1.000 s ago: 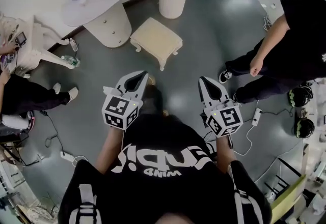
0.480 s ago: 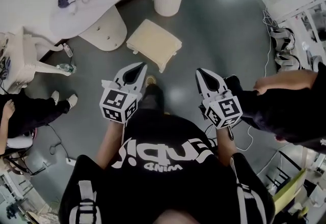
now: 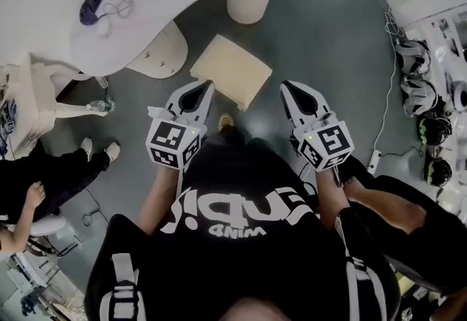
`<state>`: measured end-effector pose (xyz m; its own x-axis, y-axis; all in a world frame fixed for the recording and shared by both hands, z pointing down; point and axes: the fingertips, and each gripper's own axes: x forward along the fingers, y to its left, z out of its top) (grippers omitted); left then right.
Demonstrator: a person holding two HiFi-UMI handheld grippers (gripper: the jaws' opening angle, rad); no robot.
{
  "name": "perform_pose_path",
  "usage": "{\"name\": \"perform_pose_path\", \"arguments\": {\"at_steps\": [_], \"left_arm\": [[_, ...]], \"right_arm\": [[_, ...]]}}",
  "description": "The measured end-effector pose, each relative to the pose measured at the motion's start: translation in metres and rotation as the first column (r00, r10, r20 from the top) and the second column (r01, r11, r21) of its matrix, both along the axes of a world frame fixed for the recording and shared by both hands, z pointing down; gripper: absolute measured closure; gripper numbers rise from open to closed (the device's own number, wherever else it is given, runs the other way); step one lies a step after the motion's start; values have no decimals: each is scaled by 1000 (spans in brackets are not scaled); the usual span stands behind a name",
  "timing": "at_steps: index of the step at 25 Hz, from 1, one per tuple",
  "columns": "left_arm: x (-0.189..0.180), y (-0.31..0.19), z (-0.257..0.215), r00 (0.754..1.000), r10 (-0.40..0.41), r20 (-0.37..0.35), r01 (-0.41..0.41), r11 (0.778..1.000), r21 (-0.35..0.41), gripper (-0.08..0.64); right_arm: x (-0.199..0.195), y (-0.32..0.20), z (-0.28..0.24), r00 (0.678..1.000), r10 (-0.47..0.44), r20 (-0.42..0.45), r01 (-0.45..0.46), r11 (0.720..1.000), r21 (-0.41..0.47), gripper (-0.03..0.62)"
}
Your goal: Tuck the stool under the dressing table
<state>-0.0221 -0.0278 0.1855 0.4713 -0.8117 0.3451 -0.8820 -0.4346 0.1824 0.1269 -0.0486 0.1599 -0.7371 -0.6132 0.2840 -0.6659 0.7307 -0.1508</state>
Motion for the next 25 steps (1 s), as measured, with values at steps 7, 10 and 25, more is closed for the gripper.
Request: {"name": "perform_pose_path", "arguments": {"at_steps": [7, 10, 25], "left_arm": [[-1, -37, 0, 1000, -10, -8, 10, 1000, 9, 552], [2, -56, -1, 1000, -26, -8, 26, 1000, 13, 552], [-10, -146, 18, 977, -207, -44, 206, 978, -25, 552]], "right_arm": [[-10, -42, -4, 1000, -8, -1, 8, 1000, 2, 569], [-10, -66, -6, 1000, -24, 11, 23, 1000, 7, 569], [-53, -176, 4, 950, -310, 20, 311, 947, -83, 569]]}}
